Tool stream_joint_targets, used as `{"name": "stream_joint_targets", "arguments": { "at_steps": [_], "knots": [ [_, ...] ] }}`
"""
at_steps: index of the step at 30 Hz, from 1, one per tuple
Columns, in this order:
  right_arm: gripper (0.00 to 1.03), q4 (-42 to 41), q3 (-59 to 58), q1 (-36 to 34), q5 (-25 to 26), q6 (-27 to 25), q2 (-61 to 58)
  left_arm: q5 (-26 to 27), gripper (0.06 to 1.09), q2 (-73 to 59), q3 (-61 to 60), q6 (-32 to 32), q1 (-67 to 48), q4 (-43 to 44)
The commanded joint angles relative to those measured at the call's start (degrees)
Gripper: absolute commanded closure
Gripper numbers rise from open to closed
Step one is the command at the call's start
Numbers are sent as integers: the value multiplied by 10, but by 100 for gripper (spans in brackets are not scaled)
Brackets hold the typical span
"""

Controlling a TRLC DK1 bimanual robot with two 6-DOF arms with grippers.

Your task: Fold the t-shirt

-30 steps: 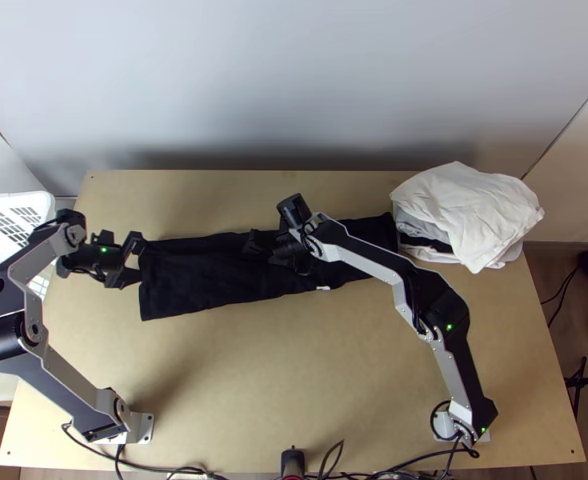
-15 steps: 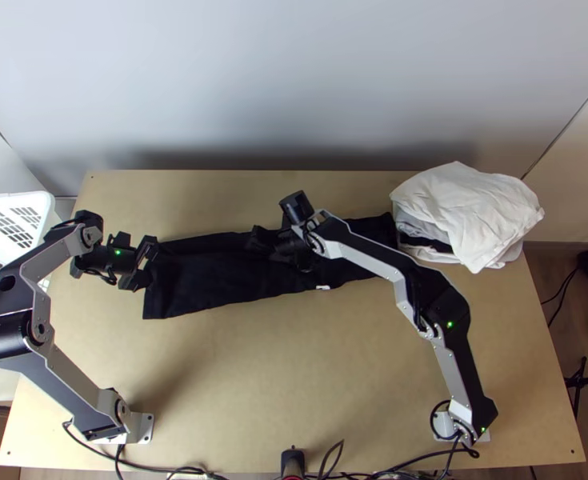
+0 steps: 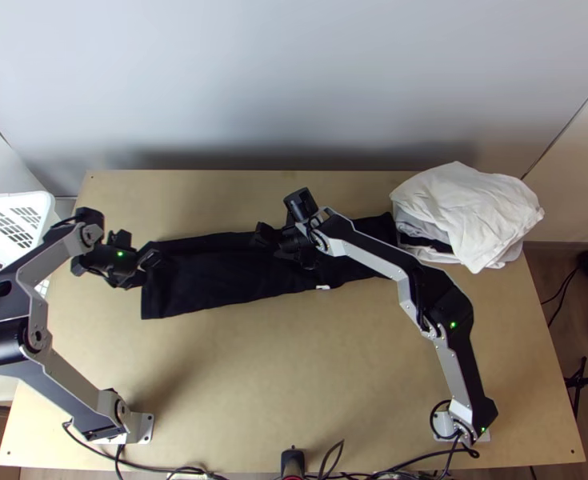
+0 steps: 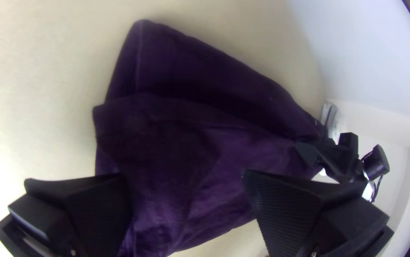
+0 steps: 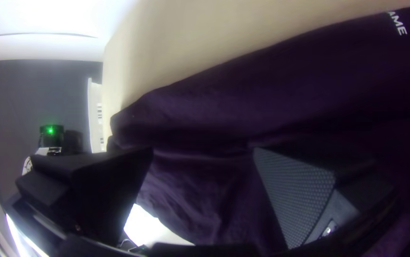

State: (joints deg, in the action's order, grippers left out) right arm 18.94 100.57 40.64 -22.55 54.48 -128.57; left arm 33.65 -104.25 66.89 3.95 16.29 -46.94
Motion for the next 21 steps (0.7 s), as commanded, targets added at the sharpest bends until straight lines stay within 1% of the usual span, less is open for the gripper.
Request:
{"name": "stream_joint_targets", "arguments": {
  "at_steps": [1, 7, 15, 17, 19, 21],
  "knots": [
    [5, -1, -2, 1, -3, 2, 3, -61, 10, 23, -4, -61, 39, 7],
    [5, -1, -4, 6, -3, 2, 2, -82, 10, 29, -3, -99, 66, -6],
    [5, -3, -9, 9, -3, 0, -7, -77, 10, 62, 4, -117, 66, -53],
    [5, -3, -6, 13, -3, 4, -6, -64, 10, 67, 13, -110, 65, -68],
    [5, -3, 0, 20, -4, 6, -3, -23, 10, 69, 26, -105, 66, -92],
    [5, -3, 7, 30, -4, 6, 7, 12, 10, 73, 27, -101, 70, -97]
  ]
}}
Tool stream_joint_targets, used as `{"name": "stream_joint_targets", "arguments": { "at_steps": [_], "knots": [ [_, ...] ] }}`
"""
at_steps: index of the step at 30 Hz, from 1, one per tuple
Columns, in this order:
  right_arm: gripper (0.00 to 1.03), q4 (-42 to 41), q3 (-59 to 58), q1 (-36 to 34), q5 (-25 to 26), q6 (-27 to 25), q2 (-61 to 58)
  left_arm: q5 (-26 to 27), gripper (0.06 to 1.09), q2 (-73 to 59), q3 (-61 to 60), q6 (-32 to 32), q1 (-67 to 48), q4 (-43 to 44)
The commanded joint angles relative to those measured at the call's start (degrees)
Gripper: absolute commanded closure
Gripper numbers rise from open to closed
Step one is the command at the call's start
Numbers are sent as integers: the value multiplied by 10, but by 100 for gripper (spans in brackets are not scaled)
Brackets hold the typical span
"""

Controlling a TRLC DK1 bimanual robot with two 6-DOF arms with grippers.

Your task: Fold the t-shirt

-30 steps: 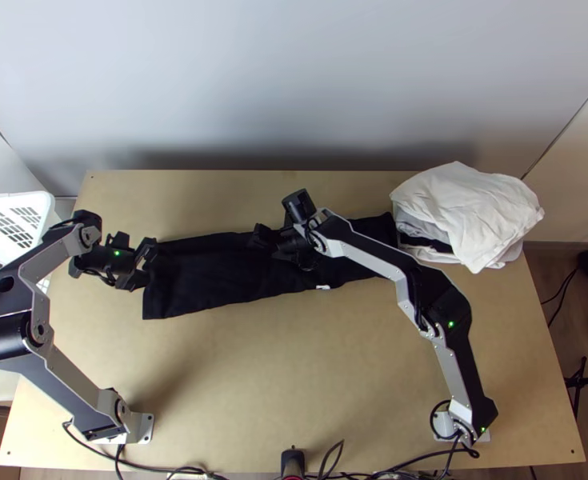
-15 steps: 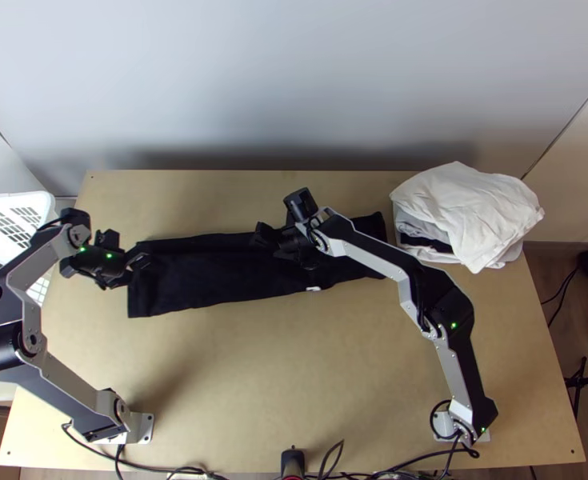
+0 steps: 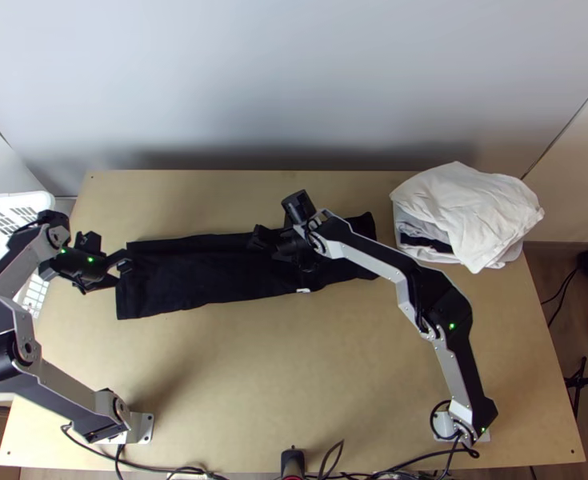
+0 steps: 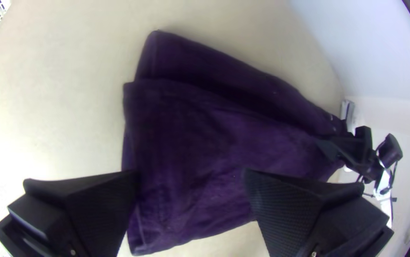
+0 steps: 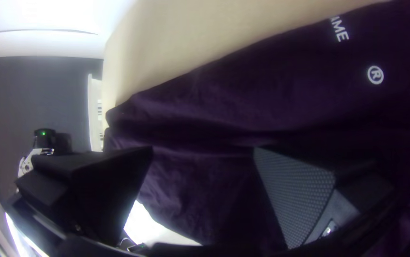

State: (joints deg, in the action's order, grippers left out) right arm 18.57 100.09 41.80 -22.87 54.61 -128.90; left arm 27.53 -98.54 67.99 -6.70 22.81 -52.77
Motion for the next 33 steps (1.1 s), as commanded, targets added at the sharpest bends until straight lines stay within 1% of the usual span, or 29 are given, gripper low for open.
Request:
{"name": "stream_joint_targets", "arguments": {
  "at_steps": [1, 8, 11, 17, 21, 25, 29, 33],
  "knots": [
    [5, 1, 18, 25, 0, 5, 15, 75, 10, 16, 14, 6, 5, -39],
    [5, 1, 53, 42, 0, 5, 20, 64, 10, -12, 0, -9, 19, -12],
    [5, 7, 51, 42, 0, 5, 21, 38, 11, -30, 0, -22, 25, -4],
    [5, 10, 34, 35, 0, 1, 24, 20, 11, -30, 6, -45, 58, 5],
    [5, 11, 29, 35, 0, 1, 21, -25, 11, -31, 14, -60, 66, 7],
    [5, 10, 32, 38, 0, 3, 19, -37, 11, -46, 13, -63, 74, 23],
    [5, 10, 34, 39, 0, 4, 18, -31, 11, -64, 7, -49, 52, 31],
    [5, 10, 34, 38, 0, 4, 17, 26, 11, -80, 10, -32, 31, 31]
  ]
}}
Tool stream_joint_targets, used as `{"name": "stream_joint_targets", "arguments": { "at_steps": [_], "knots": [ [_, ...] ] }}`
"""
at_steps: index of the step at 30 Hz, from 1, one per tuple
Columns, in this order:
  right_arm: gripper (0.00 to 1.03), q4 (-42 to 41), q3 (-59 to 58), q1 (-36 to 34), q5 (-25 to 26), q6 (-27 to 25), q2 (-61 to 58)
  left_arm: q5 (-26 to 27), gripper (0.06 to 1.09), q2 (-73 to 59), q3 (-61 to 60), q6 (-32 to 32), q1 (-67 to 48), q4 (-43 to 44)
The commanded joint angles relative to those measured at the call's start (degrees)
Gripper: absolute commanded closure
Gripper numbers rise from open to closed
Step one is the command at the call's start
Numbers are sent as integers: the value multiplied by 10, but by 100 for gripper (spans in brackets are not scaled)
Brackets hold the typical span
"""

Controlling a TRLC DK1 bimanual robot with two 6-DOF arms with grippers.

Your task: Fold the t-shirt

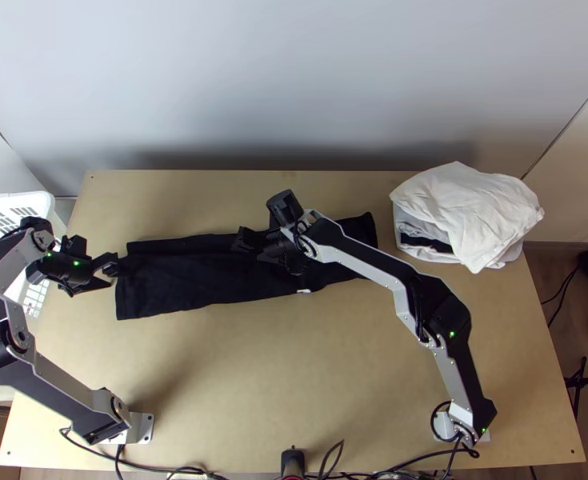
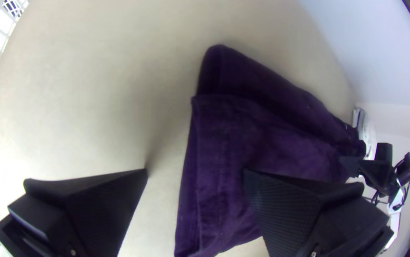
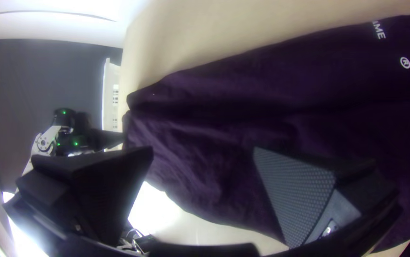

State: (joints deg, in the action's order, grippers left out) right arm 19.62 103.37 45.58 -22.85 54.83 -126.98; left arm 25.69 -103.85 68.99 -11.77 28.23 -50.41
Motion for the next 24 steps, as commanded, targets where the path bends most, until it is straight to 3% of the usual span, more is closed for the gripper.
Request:
{"name": "stream_joint_targets", "arguments": {
  "at_steps": [1, 5, 10, 13, 16, 18, 24],
  "knots": [
    [5, 0, 1, 0, 0, 2, -1, 69, 11, -31, 2, 19, -26, 8],
    [5, 1, -4, -1, 0, 3, 0, 133, 11, -47, 20, 50, -52, 9],
    [5, 0, -2, -1, 0, 3, 0, 162, 15, -61, 30, 68, -102, 9],
    [5, 0, 2, -1, 0, 3, 0, 176, 50, -63, 32, 140, -114, 27],
    [5, 1, 4, -1, 0, 4, 2, 172, 104, -56, 24, 209, -113, 72],
    [5, 1, 9, -1, 0, 6, 5, 170, 105, -46, 4, 222, -108, 111],
    [5, 0, 29, 15, -1, 7, -11, 175, 105, -24, -12, 223, -103, 108]
  ]
}}
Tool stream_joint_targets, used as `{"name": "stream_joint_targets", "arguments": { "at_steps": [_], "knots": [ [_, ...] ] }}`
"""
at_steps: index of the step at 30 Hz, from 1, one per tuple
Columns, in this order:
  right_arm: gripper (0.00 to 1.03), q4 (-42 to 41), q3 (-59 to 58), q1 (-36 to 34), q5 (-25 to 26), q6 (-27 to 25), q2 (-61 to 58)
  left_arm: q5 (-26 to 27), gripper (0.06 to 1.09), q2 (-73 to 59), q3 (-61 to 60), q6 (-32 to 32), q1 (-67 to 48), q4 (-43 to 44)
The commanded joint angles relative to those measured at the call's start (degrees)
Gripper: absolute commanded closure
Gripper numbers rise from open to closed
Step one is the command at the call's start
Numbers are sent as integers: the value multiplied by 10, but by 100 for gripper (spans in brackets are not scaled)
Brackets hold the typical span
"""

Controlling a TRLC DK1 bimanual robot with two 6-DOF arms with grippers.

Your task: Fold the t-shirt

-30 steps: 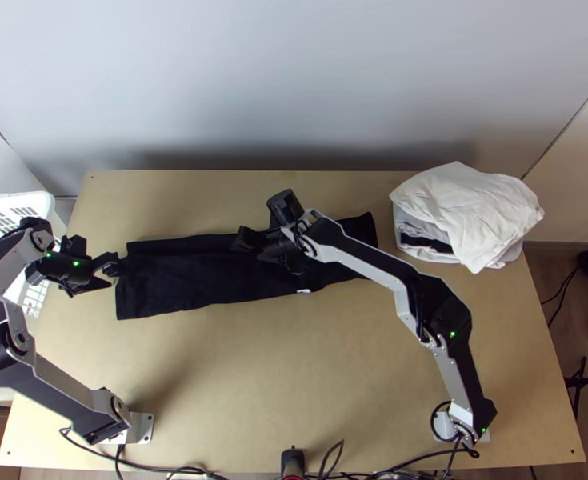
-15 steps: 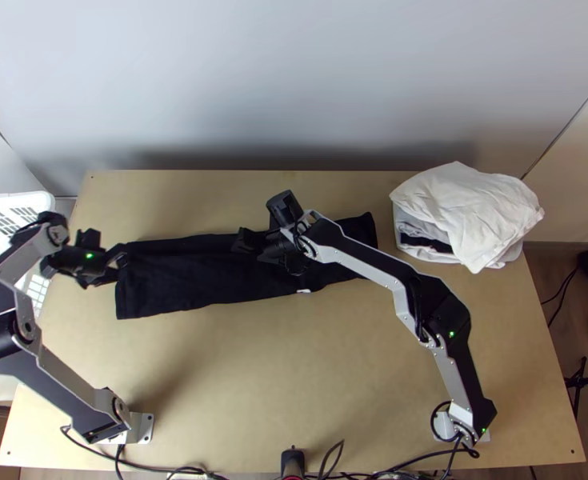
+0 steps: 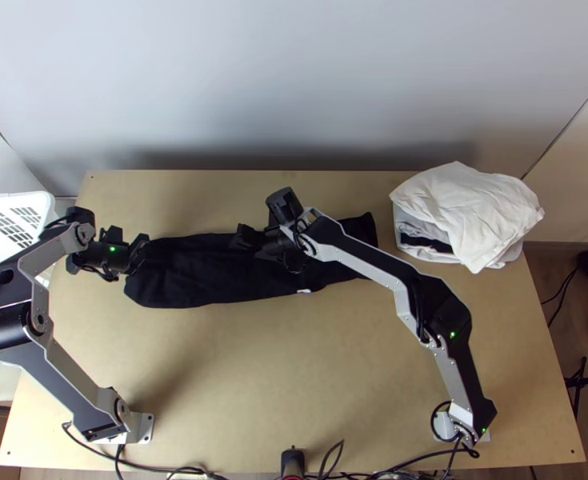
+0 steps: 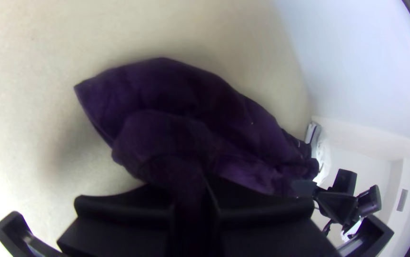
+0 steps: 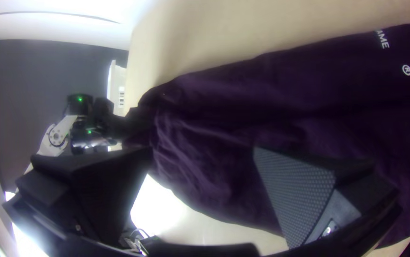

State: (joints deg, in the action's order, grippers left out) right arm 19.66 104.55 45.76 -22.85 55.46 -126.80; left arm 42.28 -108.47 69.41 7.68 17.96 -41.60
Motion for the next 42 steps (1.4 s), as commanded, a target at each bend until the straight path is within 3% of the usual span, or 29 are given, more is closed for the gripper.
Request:
{"name": "stream_joint_targets", "arguments": {
  "at_steps": [1, 13, 26, 42],
  "knots": [
    [5, -1, 18, 17, -1, 1, -19, 11, 105, 30, -16, 32, 0, 14],
    [5, -1, 12, 27, -1, 12, -78, 63, 105, 109, -11, 75, -5, 4],
    [5, 4, -12, -15, 0, 8, 79, 63, 105, 146, 37, 106, -72, 5],
    [5, -9, -197, -155, 2, -14, 245, 54, 105, 99, 173, 193, -257, 36]
  ]
}}
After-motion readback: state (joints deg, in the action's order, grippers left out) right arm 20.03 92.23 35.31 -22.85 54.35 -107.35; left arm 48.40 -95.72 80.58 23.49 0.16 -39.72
